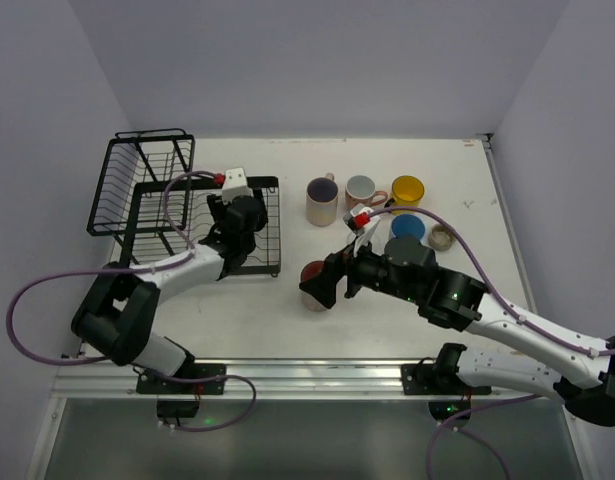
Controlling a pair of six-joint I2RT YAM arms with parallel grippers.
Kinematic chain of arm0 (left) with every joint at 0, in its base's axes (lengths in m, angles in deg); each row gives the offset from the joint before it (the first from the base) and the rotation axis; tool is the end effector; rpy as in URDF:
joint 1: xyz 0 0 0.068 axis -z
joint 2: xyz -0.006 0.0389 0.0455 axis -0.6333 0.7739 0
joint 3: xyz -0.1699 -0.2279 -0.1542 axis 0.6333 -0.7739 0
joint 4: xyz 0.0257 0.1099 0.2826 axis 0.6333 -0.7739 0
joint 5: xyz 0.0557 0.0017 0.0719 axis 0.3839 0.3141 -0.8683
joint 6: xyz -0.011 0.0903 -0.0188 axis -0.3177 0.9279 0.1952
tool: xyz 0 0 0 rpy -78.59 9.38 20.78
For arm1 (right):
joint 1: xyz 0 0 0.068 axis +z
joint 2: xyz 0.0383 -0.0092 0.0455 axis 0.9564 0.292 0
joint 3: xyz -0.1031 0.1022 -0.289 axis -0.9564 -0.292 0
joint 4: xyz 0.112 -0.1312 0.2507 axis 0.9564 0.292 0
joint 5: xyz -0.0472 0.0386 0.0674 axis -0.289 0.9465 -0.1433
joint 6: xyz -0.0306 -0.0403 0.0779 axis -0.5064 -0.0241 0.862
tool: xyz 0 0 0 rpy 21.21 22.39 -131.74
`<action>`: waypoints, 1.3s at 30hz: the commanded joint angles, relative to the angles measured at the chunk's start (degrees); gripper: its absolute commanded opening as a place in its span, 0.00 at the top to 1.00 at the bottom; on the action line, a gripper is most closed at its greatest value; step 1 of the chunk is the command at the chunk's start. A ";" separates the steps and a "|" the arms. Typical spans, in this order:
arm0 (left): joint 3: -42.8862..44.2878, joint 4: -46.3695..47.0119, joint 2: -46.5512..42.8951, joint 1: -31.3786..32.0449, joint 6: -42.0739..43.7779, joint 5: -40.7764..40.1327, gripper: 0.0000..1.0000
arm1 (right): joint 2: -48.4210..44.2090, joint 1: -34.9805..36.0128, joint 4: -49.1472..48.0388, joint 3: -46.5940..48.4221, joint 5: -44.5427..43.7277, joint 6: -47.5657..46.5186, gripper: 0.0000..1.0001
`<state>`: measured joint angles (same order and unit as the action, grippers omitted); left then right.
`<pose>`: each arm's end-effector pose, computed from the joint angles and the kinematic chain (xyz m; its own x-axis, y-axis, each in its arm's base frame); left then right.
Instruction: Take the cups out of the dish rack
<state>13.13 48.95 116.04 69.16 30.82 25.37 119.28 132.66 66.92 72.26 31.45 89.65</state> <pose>0.3594 -0.1426 0.2226 -0.2741 -0.1652 -0.9474 -0.2722 0.9582 -0.0883 0.1355 0.2374 0.3790 -0.4894 -0.0149 -0.8719 -0.7434 0.5298 0.4082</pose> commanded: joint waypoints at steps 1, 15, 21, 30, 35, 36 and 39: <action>-0.72 8.61 -10.07 4.04 -1.28 0.05 0.97 | -1.20 0.22 -7.96 -0.94 -6.84 5.88 0.01; -7.48 9.92 -36.89 5.99 -25.88 35.11 1.00 | -6.04 -3.64 -29.41 -10.87 -13.11 20.91 0.17; -11.78 17.56 -39.19 6.08 -36.26 45.57 1.00 | -4.98 -8.30 -38.55 -13.34 -4.32 24.79 0.15; -16.19 31.90 -36.64 6.69 -47.96 53.76 1.00 | -1.55 -9.71 -43.57 -12.45 0.27 29.09 0.23; -15.93 32.78 -37.17 7.57 -47.87 53.40 1.00 | -2.08 -9.89 -44.97 -13.95 -0.79 30.33 0.27; -15.84 32.87 -36.73 8.10 -47.96 53.49 1.00 | -1.65 -9.98 -45.24 -13.86 -0.27 30.51 0.29; -15.84 34.36 -35.07 10.37 -48.93 53.84 1.00 | -0.07 -10.24 -46.90 -12.90 1.23 31.91 0.37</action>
<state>-4.27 72.09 80.70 77.44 -15.25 77.39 118.00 122.80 25.61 58.93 31.65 119.33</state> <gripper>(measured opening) 0.788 0.664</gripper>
